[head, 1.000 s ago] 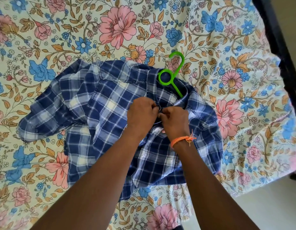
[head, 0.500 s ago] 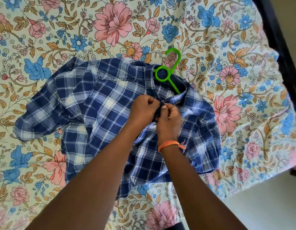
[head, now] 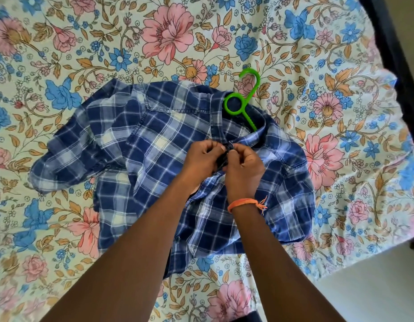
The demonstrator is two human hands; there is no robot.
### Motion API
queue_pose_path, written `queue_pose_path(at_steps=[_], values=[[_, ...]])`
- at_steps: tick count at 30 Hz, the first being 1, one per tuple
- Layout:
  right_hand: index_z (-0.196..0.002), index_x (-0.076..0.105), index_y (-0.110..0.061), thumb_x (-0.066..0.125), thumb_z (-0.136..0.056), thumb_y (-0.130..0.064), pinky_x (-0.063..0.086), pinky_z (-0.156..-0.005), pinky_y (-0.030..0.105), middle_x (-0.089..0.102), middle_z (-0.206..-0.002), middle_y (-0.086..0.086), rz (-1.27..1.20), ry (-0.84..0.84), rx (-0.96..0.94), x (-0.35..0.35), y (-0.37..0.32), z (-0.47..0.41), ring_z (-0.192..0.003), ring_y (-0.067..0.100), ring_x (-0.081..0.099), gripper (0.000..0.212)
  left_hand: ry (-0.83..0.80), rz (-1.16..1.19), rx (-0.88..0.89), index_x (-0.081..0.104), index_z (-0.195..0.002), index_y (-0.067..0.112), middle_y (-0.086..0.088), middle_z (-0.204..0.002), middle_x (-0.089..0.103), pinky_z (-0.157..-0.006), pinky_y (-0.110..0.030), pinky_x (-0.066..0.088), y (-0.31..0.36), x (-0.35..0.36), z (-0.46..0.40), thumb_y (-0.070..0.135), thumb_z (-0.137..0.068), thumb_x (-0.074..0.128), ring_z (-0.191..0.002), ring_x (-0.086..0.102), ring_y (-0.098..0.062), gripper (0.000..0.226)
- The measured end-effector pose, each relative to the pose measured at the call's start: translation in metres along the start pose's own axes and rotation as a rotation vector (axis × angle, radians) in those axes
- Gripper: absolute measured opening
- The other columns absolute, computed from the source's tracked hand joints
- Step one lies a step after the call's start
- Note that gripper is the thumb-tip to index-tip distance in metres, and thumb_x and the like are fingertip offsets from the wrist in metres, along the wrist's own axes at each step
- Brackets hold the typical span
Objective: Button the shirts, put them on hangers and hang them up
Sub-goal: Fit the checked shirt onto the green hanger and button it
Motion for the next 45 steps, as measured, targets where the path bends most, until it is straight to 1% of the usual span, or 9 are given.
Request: queue_pose_path(at_steps=[3, 6, 10, 13, 18, 23, 30, 36, 45], values=[[-0.091, 0.070, -0.012, 0.056, -0.091, -0.001, 0.054, -0.051, 0.028, 0.067, -0.071, 0.003, -0.062, -0.016, 0.069, 0.000, 0.003, -0.002, -0.050, 0.011, 0.057, 0.018, -0.023, 0.005, -0.012, 0.062, -0.089, 0.007, 0.006, -0.046, 0.052, -0.038, -0.016, 0.035, -0.001, -0.001, 0.001, 0.013, -0.098, 0.057, -0.038, 0.043, -0.004, 0.013], [-0.090, 0.072, -0.011, 0.059, -0.089, 0.000, 0.054, -0.050, 0.026, 0.069, -0.071, 0.005, -0.053, 0.016, 0.062, -0.002, 0.003, 0.001, -0.048, 0.009, 0.059, 0.016, -0.020, 0.052, -0.032, 0.062, -0.094, 0.002, 0.002, -0.050, 0.052, -0.038, -0.015, 0.036, -0.001, 0.000, 0.004, 0.012, -0.098, 0.056, -0.038, 0.044, -0.004, 0.012], [-0.095, 0.074, -0.005, 0.062, -0.087, -0.003, 0.058, -0.055, 0.029, 0.071, -0.075, 0.006, -0.027, 0.058, 0.025, -0.002, 0.004, 0.004, -0.062, 0.023, 0.068, 0.014, -0.020, 0.102, -0.041, 0.062, -0.095, 0.001, 0.001, -0.051, 0.051, -0.039, -0.014, 0.036, 0.000, 0.003, 0.006, 0.011, -0.098, 0.056, -0.038, 0.044, -0.004, 0.012], [-0.099, 0.075, -0.002, 0.067, -0.087, -0.007, 0.061, -0.062, 0.029, 0.073, -0.081, 0.007, -0.027, 0.038, 0.014, 0.001, 0.005, 0.004, -0.072, 0.021, 0.071, 0.015, -0.027, 0.112, -0.055, 0.062, -0.088, 0.007, 0.004, -0.052, 0.053, -0.040, -0.016, 0.037, -0.002, 0.002, 0.005, 0.011, -0.096, 0.057, -0.041, 0.044, -0.005, 0.010], [-0.080, 0.073, 0.002, 0.066, -0.090, -0.009, 0.055, -0.058, 0.033, 0.067, -0.067, 0.008, -0.167, 0.044, 0.130, -0.001, 0.012, -0.001, -0.061, 0.021, 0.061, 0.016, -0.042, 0.066, -0.067, 0.062, -0.088, 0.012, 0.010, -0.047, 0.053, -0.043, -0.016, 0.041, -0.005, 0.000, 0.004, 0.016, -0.098, 0.056, -0.040, 0.046, -0.002, 0.012], [-0.085, 0.075, -0.010, 0.071, -0.087, -0.005, 0.062, -0.066, 0.041, 0.074, -0.078, 0.006, -0.186, -0.063, 0.161, -0.002, 0.017, -0.005, -0.070, 0.024, 0.070, 0.007, -0.016, 0.079, -0.072, 0.063, -0.089, 0.011, -0.002, -0.057, 0.054, -0.039, -0.016, 0.038, -0.007, 0.001, 0.004, 0.014, -0.098, 0.056, -0.045, 0.048, -0.007, 0.012], [-0.087, 0.074, -0.007, 0.075, -0.083, -0.003, 0.062, -0.074, 0.046, 0.074, -0.082, 0.012, -0.174, -0.105, 0.162, 0.001, 0.023, -0.008, -0.078, 0.029, 0.073, 0.006, 0.030, -0.092, -0.023, 0.070, -0.093, 0.003, -0.016, -0.070, 0.065, -0.041, -0.025, 0.050, 0.003, -0.011, -0.002, 0.016, -0.097, 0.058, -0.052, 0.061, -0.019, 0.018], [-0.087, 0.074, -0.010, 0.075, -0.085, -0.013, 0.062, -0.071, 0.047, 0.073, -0.082, 0.013, -0.111, -0.048, 0.068, 0.004, 0.025, -0.008, -0.080, 0.035, 0.071, 0.005, 0.112, -0.485, 0.226, 0.069, -0.073, 0.006, -0.005, -0.065, 0.068, -0.045, -0.030, 0.057, 0.035, -0.006, 0.002, 0.023, -0.086, 0.072, -0.052, 0.066, -0.013, 0.021], [-0.086, 0.075, -0.020, 0.073, -0.081, -0.019, 0.062, -0.071, 0.046, 0.073, -0.089, 0.011, -0.061, -0.066, -0.020, 0.003, 0.024, -0.012, -0.083, 0.031, 0.071, 0.005, 0.190, -0.678, 0.259, 0.071, -0.068, 0.011, -0.001, -0.062, 0.067, -0.058, -0.037, 0.060, 0.044, -0.006, -0.004, 0.024, -0.081, 0.071, -0.057, 0.066, -0.014, 0.019]])
Point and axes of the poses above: each hand's wrist, its own z-axis away from the middle knuckle, its own x-axis out of the palm, y = z × x, the point moved 7 cm from there along -z, towards the middle knuckle
